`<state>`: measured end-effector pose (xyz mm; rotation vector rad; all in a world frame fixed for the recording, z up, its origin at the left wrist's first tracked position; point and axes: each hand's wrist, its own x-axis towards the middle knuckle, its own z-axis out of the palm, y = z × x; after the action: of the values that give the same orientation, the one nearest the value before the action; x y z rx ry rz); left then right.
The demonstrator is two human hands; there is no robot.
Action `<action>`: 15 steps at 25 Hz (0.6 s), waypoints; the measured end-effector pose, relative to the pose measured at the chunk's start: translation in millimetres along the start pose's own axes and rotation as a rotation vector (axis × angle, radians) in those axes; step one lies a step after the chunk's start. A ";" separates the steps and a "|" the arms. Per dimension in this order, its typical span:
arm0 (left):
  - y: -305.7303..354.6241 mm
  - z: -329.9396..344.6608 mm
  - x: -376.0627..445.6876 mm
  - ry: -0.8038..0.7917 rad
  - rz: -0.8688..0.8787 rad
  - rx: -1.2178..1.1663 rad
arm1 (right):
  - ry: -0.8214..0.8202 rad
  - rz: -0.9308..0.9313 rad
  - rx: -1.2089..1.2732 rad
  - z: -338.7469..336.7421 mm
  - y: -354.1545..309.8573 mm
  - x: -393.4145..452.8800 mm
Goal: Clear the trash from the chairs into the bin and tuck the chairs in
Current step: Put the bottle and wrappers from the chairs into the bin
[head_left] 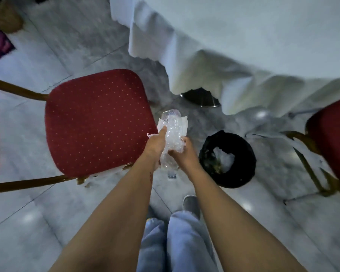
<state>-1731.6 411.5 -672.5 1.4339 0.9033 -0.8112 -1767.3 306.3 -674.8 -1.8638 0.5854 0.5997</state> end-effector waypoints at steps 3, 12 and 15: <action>-15.1 66.1 -4.1 -0.064 -0.009 0.145 | 0.067 0.092 0.073 -52.9 45.2 -7.6; -57.3 225.0 11.7 -0.137 -0.046 0.361 | 0.123 0.254 0.173 -174.4 154.0 3.8; -66.2 258.9 23.2 -0.121 -0.059 0.354 | 0.075 0.295 0.157 -201.2 176.6 16.5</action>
<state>-1772.4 154.9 -738.9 1.6479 0.7364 -1.1315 -1841.0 57.0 -740.8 -1.6702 0.9411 0.6572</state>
